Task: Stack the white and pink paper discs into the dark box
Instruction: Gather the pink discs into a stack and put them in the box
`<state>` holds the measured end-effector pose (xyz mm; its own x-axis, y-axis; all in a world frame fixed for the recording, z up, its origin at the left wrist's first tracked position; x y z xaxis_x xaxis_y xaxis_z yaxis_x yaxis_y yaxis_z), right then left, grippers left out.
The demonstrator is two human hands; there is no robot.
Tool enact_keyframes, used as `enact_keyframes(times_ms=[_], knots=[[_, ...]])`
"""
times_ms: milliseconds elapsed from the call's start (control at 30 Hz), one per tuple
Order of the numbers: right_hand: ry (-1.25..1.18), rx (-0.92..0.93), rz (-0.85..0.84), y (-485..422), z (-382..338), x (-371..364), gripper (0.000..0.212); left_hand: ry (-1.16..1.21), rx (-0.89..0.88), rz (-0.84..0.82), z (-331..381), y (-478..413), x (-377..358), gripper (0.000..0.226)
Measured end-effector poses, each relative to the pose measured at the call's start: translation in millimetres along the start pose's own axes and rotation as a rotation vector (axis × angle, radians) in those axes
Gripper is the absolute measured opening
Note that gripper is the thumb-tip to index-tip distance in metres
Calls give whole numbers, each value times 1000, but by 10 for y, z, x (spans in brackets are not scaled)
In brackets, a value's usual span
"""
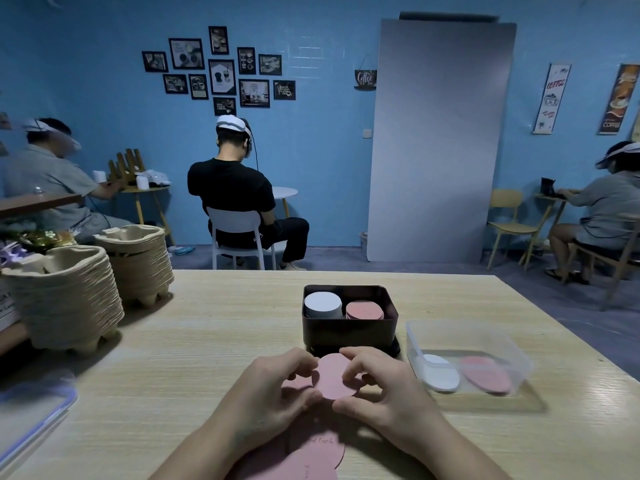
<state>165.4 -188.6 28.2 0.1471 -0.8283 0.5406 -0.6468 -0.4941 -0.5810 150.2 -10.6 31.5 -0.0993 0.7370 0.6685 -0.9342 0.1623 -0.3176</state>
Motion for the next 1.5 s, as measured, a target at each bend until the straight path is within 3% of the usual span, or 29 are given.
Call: enact_keyframes(times_ms=[233, 500, 800, 1233, 1500], knots=[[37, -11, -50, 3, 43, -49, 34, -35, 28, -32, -72, -26, -8, 31], [182, -7, -27, 2, 68, 44, 36, -275, 93, -10, -270, -30, 55, 51], [203, -21, -44, 7, 39, 44, 34, -277, 163, -50, -326, -27, 27, 59], [247, -32, -11, 23, 119, 82, 34, -105, 115, 80, -177, -8, 179, 37], [192, 49, -95, -2, 74, -44, 36, -161, -18, 56, -31, -6, 43, 43]])
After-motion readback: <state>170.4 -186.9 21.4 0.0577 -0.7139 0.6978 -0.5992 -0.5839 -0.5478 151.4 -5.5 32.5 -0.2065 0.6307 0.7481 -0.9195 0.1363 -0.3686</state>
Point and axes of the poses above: each hand's wrist, its own y-axis away from the middle knuckle, its own x-axis out of the back of the hand, z = x × y, the point moved 9 cm from there along -y, towards the middle knuckle, and after that the axes turned 15 degrees about x, right-handed, at the moved point
